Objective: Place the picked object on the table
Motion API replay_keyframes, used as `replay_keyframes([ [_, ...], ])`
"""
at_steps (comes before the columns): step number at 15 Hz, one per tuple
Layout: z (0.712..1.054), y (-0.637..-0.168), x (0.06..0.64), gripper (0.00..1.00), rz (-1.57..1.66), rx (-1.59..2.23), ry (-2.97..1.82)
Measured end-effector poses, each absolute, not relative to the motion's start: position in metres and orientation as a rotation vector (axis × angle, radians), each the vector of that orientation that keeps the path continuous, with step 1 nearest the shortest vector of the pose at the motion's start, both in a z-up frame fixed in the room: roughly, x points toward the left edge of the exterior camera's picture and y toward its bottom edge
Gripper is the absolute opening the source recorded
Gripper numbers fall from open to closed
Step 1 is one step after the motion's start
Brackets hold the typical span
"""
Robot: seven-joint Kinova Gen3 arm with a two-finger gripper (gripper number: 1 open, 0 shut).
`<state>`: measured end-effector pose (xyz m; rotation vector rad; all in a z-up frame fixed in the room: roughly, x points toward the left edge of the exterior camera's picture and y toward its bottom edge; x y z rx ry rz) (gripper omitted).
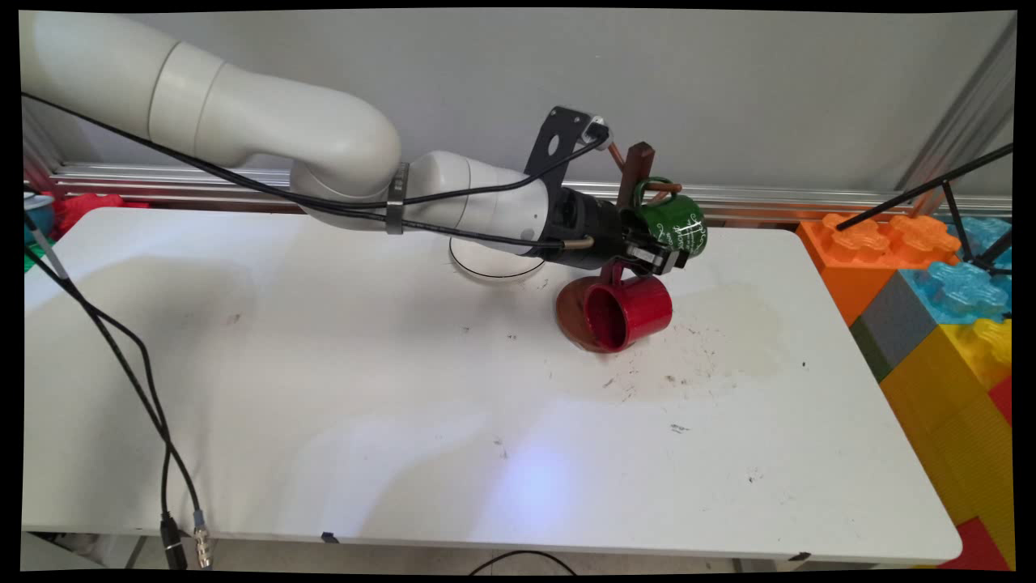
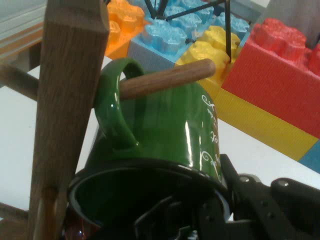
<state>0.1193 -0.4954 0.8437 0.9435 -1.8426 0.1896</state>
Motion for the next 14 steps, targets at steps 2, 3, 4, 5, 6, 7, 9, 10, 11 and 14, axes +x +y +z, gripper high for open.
replay_keyframes([
  [2, 0.843, -0.495, 0.119, 0.0, 0.189, 0.943, -1.837],
  [3, 0.843, -0.495, 0.119, 0.0, 0.188, 0.942, -1.835],
  [4, 0.843, -0.495, 0.119, 0.0, 0.188, 0.941, -1.832],
  [5, 0.844, -0.495, 0.119, 0.0, 0.188, 0.939, -1.829],
  [6, 0.844, -0.494, 0.119, 0.0, 0.188, 0.936, -1.826],
  [7, 0.845, -0.494, 0.119, 0.0, 0.188, 0.933, -1.823],
  [9, 0.847, -0.494, 0.119, 0.0, 0.189, 0.924, -1.816],
  [10, 0.849, -0.493, 0.119, 0.0, 0.188, 0.922, -1.813],
  [11, 0.85, -0.492, 0.118, 0.0, 0.187, 0.918, -1.81],
  [14, 0.856, -0.488, 0.116, 0.0, 0.179, 0.904, -1.804],
])
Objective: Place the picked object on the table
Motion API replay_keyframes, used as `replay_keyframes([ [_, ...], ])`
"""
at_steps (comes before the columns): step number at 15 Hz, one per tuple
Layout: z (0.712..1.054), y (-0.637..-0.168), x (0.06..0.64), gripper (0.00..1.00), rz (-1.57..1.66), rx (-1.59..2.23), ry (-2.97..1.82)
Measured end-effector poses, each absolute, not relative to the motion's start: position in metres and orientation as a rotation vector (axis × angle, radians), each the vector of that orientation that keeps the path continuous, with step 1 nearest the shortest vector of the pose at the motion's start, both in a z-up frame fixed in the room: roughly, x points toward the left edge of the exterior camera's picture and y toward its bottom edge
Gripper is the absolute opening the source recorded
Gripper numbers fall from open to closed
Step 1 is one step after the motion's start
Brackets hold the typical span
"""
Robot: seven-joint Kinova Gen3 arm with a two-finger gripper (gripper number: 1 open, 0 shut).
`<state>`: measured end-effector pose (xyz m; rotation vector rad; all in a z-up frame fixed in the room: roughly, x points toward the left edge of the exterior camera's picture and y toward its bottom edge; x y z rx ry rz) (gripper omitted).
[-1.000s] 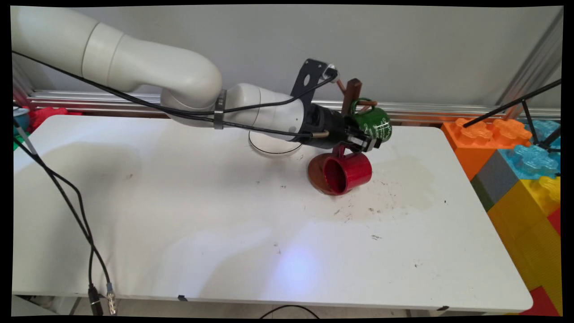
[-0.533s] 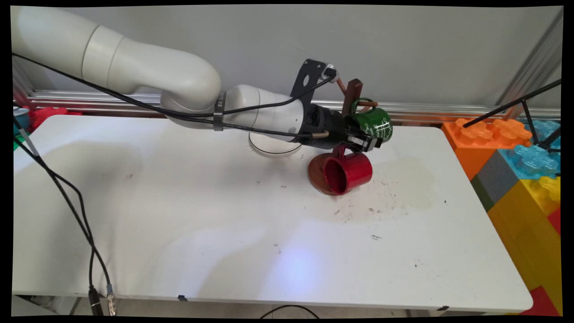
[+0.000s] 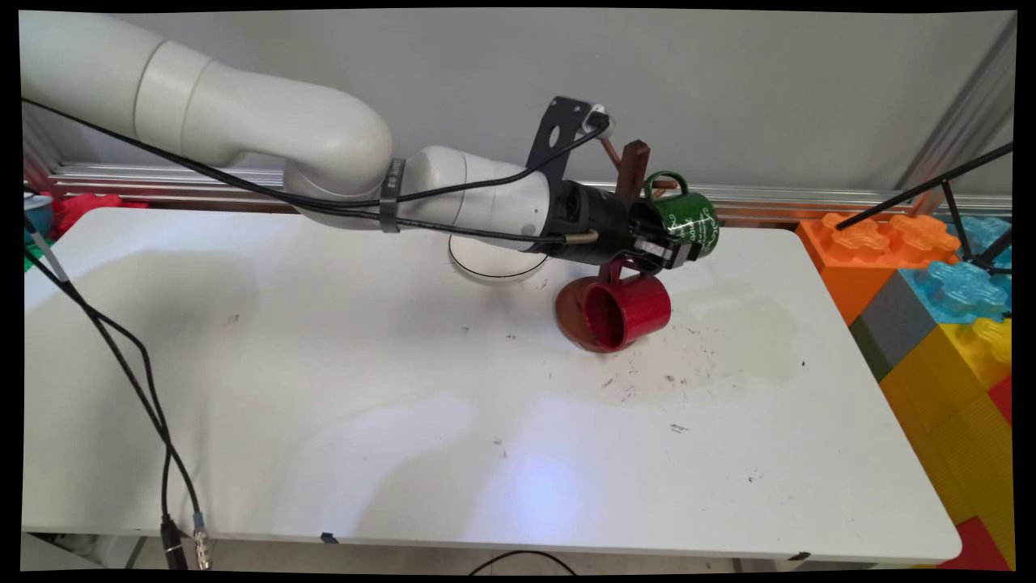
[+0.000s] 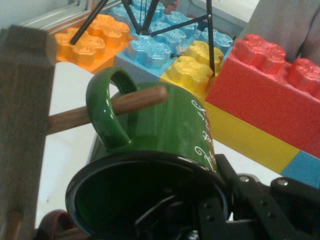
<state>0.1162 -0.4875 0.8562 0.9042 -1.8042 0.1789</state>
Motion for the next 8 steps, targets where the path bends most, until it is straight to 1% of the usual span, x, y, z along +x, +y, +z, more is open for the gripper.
replay_keyframes([
  [8, 0.875, -0.468, 0.117, 0.0, 0.143, 0.859, -1.8],
])
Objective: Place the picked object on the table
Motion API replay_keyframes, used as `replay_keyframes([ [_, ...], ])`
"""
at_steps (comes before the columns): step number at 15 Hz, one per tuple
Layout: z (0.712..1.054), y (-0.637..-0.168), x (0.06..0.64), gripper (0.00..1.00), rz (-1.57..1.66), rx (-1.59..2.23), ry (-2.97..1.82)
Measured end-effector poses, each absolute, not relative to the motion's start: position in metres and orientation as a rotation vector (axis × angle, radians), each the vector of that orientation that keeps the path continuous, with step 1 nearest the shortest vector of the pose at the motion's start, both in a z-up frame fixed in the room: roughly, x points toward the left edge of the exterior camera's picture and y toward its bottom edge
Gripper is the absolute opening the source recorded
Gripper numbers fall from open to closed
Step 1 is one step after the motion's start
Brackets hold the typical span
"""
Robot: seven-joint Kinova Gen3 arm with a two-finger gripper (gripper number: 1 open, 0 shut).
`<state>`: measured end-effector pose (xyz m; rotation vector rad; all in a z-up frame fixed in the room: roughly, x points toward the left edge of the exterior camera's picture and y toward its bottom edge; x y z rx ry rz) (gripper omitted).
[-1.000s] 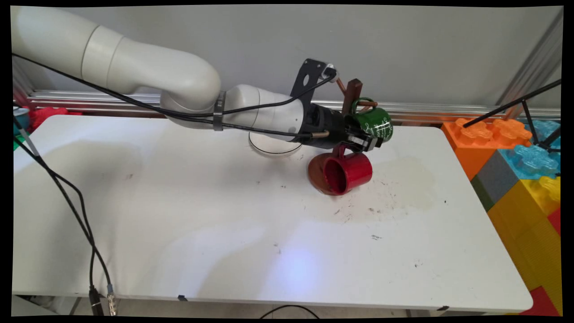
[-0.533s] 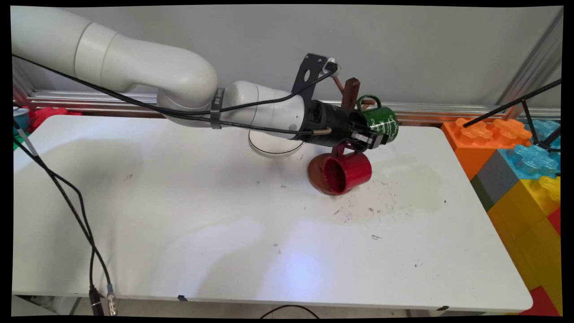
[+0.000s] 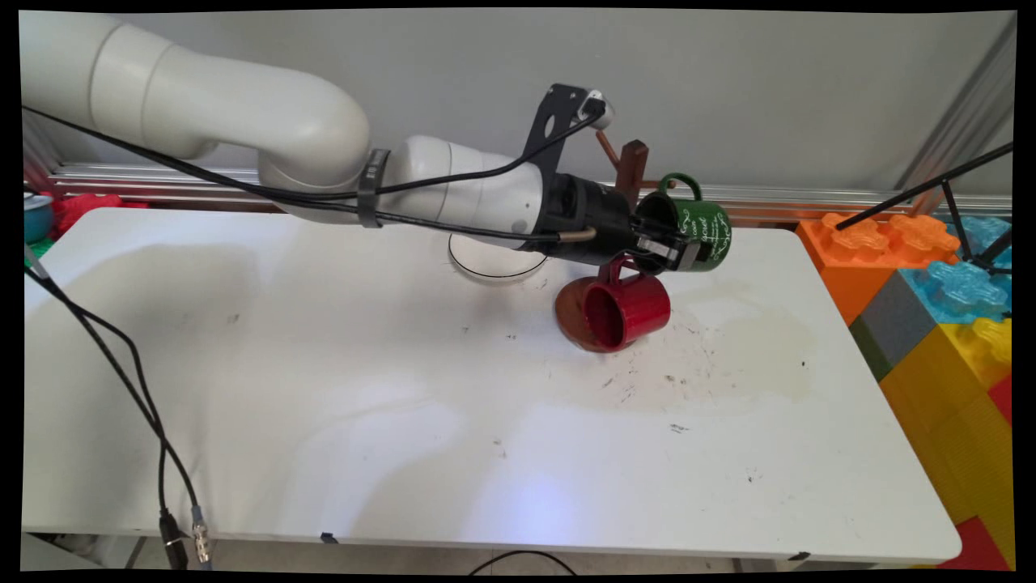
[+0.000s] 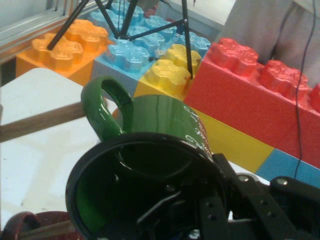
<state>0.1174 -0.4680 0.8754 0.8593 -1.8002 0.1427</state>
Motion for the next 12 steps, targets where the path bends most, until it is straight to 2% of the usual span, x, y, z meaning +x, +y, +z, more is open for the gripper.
replay_keyframes([
  [12, 0.899, -0.437, 0.151, 0.0, 0.159, 0.72, -1.902],
])
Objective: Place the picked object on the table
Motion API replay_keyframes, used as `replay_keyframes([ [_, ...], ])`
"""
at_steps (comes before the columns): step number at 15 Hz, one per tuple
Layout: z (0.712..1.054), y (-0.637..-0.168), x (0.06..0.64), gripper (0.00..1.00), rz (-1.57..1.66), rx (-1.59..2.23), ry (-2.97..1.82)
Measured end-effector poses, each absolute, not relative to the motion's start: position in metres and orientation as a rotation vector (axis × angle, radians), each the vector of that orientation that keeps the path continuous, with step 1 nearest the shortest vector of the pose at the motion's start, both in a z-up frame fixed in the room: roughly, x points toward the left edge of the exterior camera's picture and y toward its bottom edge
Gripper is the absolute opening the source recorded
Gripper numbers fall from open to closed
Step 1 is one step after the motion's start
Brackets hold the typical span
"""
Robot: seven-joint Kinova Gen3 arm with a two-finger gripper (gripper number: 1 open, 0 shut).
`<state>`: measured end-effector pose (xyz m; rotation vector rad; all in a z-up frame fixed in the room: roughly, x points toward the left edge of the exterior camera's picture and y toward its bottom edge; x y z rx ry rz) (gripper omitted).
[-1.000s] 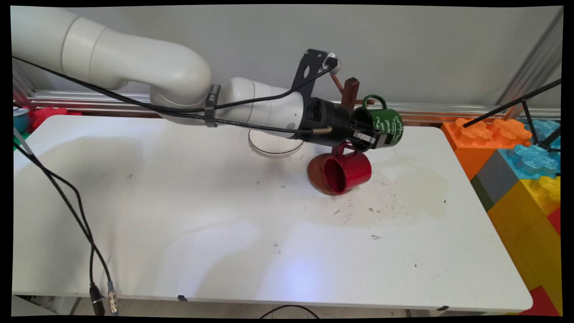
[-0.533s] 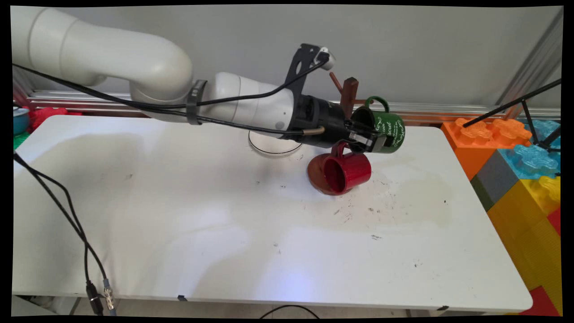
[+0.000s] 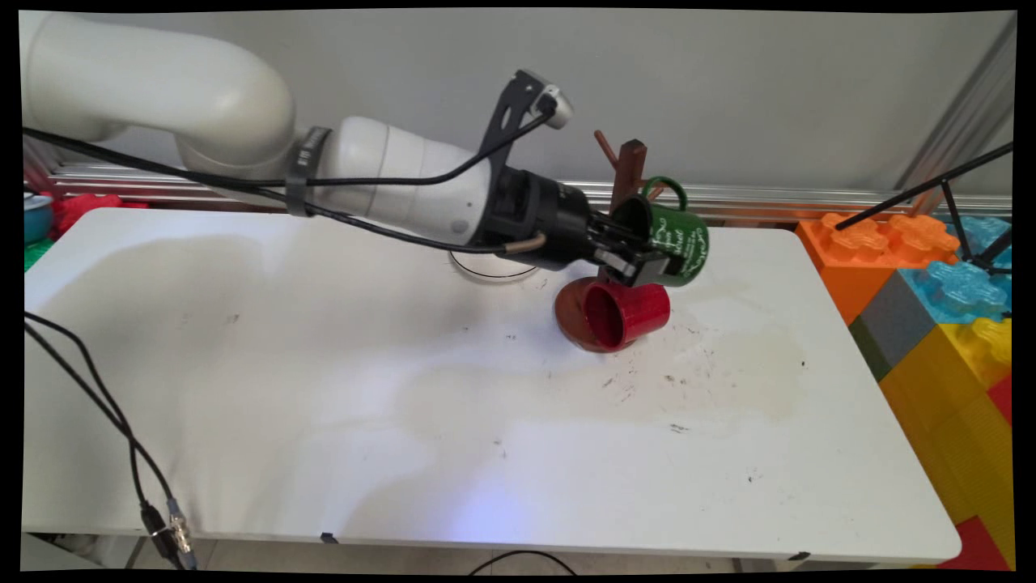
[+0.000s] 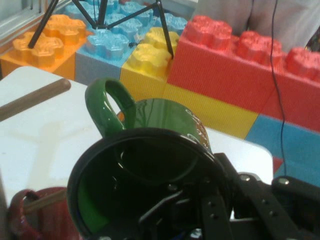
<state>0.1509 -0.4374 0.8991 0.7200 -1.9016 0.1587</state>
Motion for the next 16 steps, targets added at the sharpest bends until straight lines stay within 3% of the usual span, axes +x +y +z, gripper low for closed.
replay_keyframes([
  [16, 0.914, -0.447, 0.227, 0.0, 0.344, 0.489, -2.31],
])
